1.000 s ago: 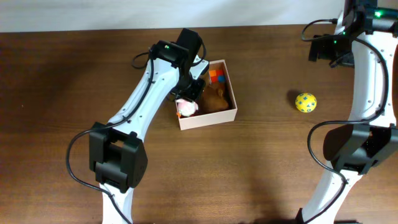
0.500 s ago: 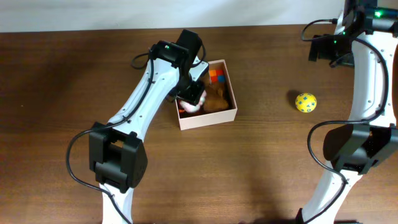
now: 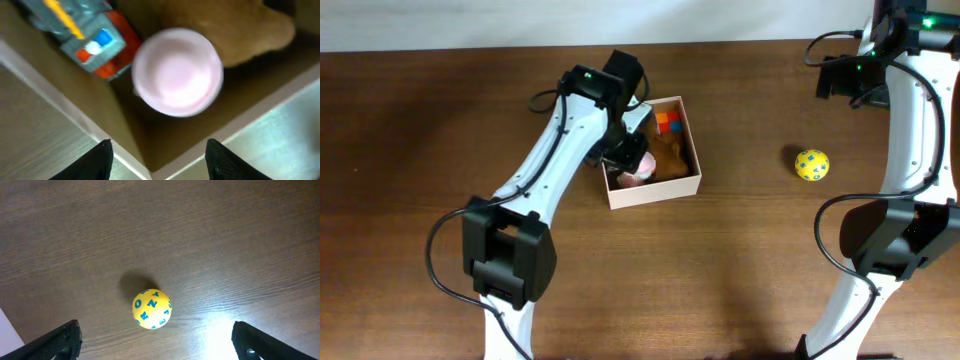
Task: Pack container
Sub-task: 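Lower the duck into the box front and open the left gripper, then raise the left gripper and retract it to the left, then lower the right gripper onto the yellow letter ball and grasp, then lift the yellow ball and carry it left over the box, then lower the ball into the box and open the right gripper, then raise the right gripper and retract it to the right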
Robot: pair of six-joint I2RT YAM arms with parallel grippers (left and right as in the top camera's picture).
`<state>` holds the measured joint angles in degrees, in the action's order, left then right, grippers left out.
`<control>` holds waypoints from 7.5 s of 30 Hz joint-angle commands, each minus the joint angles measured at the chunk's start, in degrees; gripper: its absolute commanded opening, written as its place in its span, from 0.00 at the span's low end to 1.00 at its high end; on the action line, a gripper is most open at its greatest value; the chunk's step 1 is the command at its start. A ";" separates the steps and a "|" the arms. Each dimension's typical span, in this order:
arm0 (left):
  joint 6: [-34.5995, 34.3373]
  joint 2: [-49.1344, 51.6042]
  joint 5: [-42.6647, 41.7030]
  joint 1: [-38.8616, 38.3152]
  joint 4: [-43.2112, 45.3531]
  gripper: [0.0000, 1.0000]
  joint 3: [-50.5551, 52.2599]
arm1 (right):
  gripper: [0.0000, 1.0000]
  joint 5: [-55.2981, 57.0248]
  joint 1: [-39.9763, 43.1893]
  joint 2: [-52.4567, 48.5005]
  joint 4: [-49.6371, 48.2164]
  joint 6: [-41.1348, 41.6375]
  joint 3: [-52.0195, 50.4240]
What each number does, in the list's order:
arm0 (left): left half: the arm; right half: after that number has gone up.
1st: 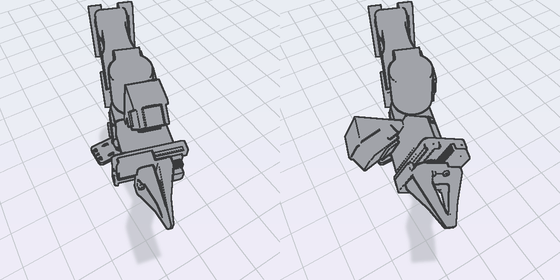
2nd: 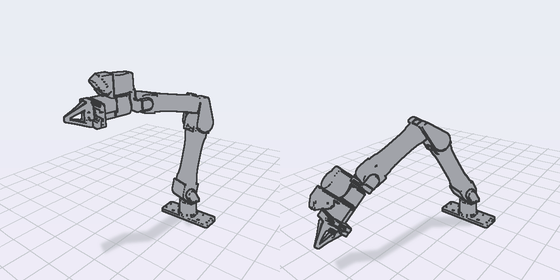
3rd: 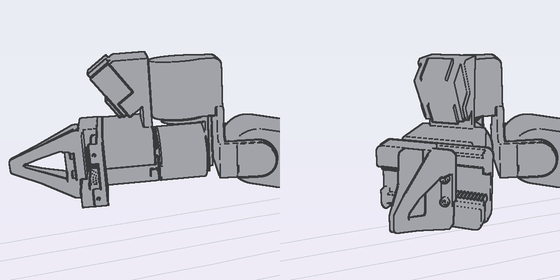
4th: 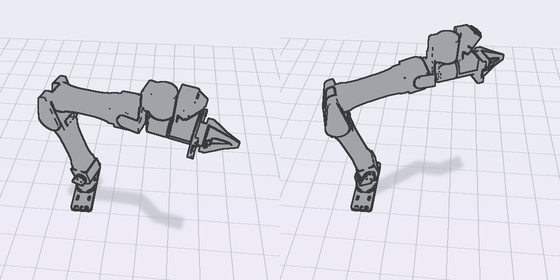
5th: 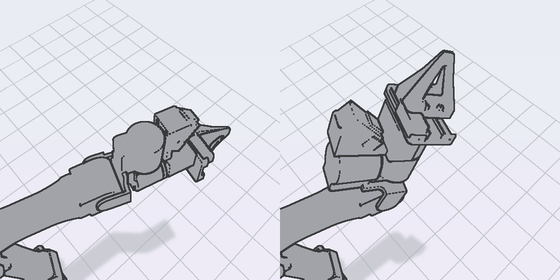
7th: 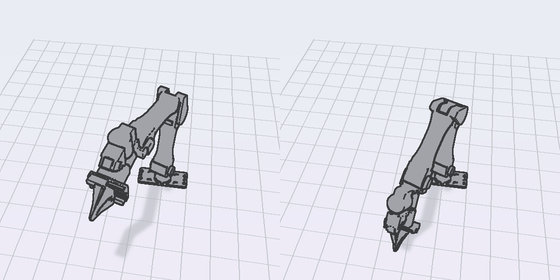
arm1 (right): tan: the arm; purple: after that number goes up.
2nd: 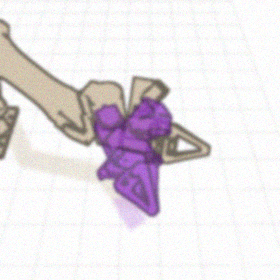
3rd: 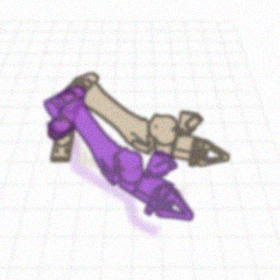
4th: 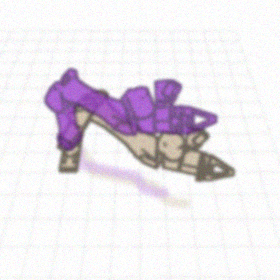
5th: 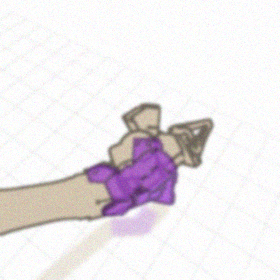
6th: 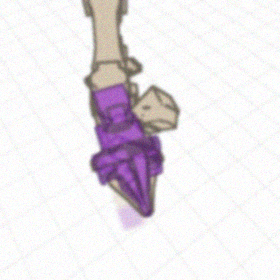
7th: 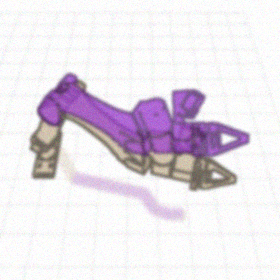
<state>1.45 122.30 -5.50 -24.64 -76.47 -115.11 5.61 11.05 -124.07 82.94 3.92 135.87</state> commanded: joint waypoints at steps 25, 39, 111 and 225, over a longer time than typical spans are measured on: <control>-18.56 -4.79 19.26 25.00 5.90 0.99 -12.50 | 0.99 0.90 -0.13 0.37 -0.02 0.20 1.18; -18.58 -4.79 19.26 25.09 5.49 0.99 -12.50 | 0.99 0.90 -0.13 0.37 -0.02 0.20 1.18; -18.58 -4.79 19.26 25.09 5.46 0.99 -12.50 | 0.88 -3.45 -0.02 -3.76 -28.37 1.03 -39.89; -18.58 -4.79 19.26 25.05 5.29 0.99 -12.50 | 0.99 -16.65 -15.74 -7.67 -22.03 -2.40 -3.98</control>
<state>-16.36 118.58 12.95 0.32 -71.09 -127.09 -14.31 -6.61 -132.92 61.21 2.28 130.72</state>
